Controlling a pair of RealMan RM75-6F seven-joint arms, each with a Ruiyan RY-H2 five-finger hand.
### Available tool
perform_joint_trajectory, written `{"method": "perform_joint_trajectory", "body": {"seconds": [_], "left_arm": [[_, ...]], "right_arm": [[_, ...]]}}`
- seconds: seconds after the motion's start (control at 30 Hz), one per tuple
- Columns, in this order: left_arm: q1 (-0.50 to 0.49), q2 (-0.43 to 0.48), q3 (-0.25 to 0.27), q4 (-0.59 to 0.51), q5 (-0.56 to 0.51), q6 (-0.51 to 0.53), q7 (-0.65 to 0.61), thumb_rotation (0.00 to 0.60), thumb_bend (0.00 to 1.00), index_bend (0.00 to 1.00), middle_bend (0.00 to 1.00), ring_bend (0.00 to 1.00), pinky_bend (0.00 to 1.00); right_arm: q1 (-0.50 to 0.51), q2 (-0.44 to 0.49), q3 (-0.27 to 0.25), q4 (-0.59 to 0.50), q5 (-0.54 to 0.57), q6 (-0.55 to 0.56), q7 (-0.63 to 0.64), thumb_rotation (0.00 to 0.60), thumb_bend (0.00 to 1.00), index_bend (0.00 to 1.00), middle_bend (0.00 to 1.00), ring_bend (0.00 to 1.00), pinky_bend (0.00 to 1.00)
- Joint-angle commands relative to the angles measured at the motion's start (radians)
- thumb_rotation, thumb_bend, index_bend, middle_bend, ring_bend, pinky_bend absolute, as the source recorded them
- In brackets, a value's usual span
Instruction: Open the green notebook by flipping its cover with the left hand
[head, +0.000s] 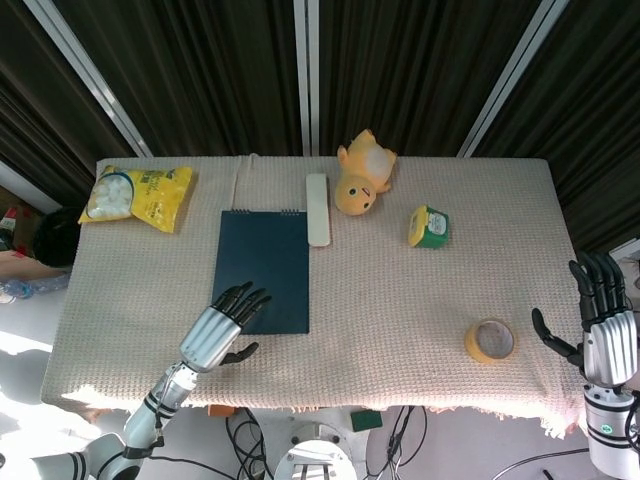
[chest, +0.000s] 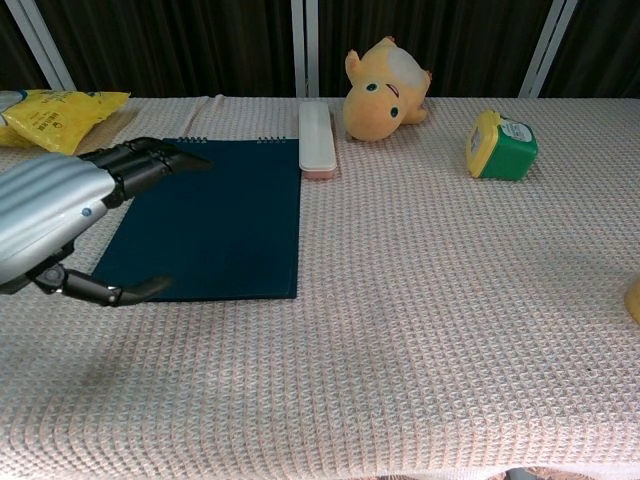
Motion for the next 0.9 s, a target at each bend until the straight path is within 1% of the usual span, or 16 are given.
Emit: {"method": "perform_joint_trajectory", "body": {"seconds": [0.03,0.17,0.3,0.4,0.9], "left_arm": [[0.004,-0.043,0.004,0.052,-0.025,-0.02,0.013,0.483,0.28,0.13,0.11,0.05,0.17],[0.01,-0.076,-0.001,0.109,-0.032,-0.01,0.015,0.469,0.3,0.17,0.12,0.05,0.16],[0.004,-0.092,-0.004,0.147,-0.041,-0.024,0.02,0.487,0.31,0.17,0.13,0.05,0.16],[-0.002,-0.091,-0.001,0.159,-0.044,-0.037,0.018,0.515,0.31,0.17,0.13,0.05,0.16],[-0.027,-0.095,0.002,0.183,-0.065,-0.087,0.022,0.522,0.31,0.21,0.12,0.05,0.16]], "right_arm": [[-0.004,0.005,0.0,0.0,0.003,0.002,0.001,0.6,0.34,0.0,0.0,0.0,0.0],[-0.007,0.007,-0.005,0.003,0.007,-0.005,0.004,0.6,0.34,0.0,0.0,0.0,0.0],[-0.006,0.003,-0.009,0.005,0.004,-0.012,0.001,0.6,0.34,0.0,0.0,0.0,0.0],[-0.005,0.004,-0.006,0.004,0.005,-0.011,-0.002,0.6,0.34,0.0,0.0,0.0,0.0],[-0.003,0.001,-0.007,0.011,0.015,-0.031,-0.004,0.6,0.34,0.0,0.0,0.0,0.0]]}}
